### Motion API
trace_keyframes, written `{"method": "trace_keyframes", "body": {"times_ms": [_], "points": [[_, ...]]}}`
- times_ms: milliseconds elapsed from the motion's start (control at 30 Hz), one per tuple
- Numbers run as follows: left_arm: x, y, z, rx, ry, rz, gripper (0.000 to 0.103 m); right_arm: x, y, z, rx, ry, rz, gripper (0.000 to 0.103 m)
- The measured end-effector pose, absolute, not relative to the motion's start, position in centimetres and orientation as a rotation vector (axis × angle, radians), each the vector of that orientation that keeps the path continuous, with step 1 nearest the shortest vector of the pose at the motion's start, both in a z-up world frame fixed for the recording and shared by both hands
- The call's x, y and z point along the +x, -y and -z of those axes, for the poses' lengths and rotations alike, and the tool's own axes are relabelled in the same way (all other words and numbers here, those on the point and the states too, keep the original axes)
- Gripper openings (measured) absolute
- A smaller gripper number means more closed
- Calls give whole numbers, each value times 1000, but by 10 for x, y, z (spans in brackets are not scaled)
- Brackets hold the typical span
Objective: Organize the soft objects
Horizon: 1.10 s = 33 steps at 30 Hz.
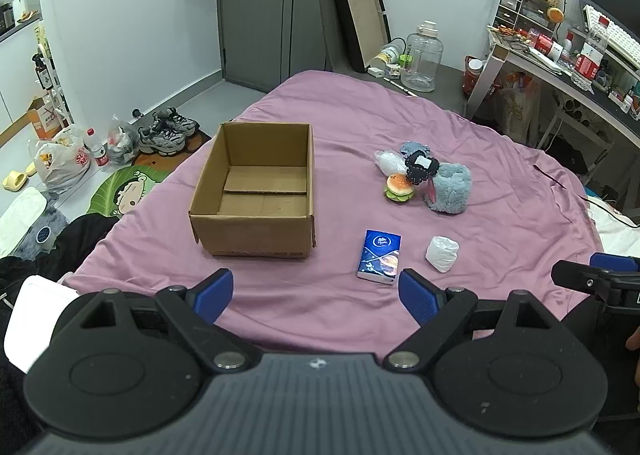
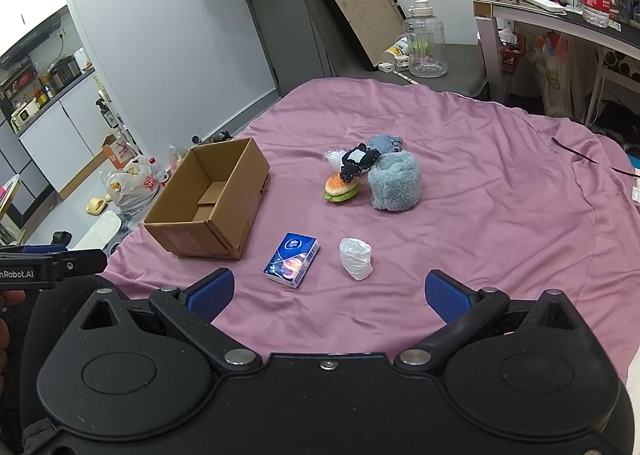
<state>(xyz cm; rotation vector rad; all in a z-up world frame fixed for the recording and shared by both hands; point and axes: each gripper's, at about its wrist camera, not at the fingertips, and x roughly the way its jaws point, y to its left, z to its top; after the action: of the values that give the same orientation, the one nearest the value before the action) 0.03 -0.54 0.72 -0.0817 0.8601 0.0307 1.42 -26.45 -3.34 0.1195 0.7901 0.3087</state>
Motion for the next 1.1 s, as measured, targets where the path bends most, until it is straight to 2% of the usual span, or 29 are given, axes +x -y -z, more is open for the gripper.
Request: {"method": "trace_keyframes", "body": {"times_ms": [1100], "points": [[-1,9,-5,-76,-848,-30,89,12,263,33,122,-790,-316,103]]}}
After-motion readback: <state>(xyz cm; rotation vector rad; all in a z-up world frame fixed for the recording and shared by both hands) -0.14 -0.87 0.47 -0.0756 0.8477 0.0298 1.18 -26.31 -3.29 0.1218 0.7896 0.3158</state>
